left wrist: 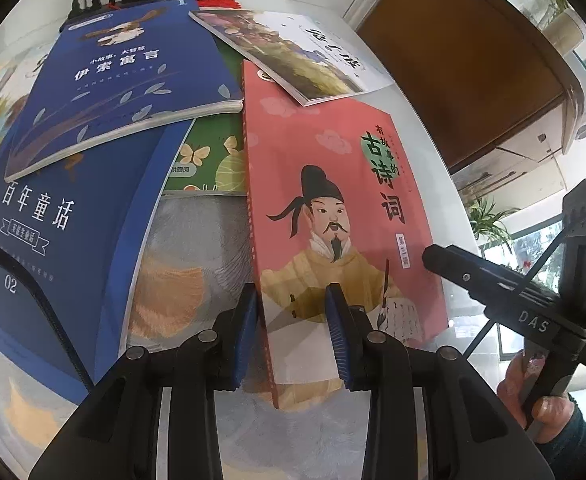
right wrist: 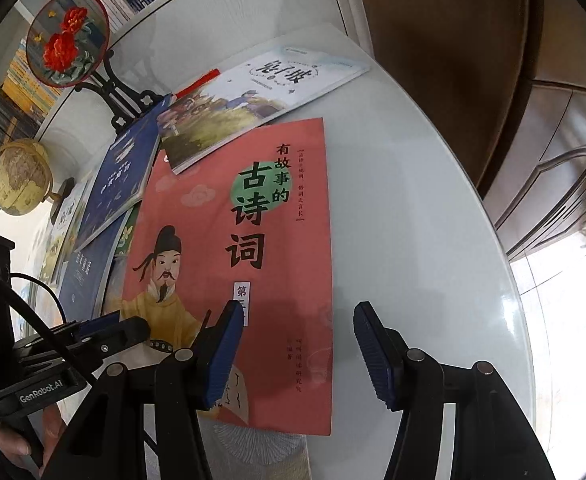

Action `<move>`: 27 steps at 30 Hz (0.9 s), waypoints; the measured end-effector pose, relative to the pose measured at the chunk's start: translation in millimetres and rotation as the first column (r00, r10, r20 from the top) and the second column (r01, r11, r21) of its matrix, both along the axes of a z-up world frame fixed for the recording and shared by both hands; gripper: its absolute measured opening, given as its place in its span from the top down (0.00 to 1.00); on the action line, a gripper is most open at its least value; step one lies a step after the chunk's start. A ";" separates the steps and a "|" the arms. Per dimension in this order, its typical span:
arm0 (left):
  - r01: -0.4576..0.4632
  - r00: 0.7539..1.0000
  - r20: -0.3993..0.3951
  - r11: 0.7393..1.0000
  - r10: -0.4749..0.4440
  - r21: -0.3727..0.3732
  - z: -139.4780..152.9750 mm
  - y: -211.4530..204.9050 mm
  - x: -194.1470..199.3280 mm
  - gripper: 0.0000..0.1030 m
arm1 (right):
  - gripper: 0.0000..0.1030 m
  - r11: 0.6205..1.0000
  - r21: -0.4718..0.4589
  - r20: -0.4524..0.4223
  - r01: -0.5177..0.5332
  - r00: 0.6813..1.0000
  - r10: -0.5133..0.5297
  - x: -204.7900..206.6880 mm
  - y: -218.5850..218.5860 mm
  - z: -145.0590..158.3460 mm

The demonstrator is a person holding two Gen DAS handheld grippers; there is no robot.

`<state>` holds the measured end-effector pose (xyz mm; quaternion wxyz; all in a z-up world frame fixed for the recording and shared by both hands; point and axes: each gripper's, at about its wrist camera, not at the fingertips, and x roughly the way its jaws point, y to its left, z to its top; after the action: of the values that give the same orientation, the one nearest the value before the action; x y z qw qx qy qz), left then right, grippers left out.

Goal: Organize books

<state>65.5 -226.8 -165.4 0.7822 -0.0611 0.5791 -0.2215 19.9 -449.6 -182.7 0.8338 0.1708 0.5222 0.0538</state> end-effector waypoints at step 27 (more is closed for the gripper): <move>0.008 1.000 -0.024 1.000 -0.007 0.009 3.5 32.8 -88.6 0.70 | 0.42 0.973 -0.001 -0.019 -0.232 0.973 0.232 -54.2 40.8 8.1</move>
<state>-23.1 -194.0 -161.9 0.7745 -0.0582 0.5898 -0.2212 -34.3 -408.8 -174.6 0.8171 0.1077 0.5466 0.1483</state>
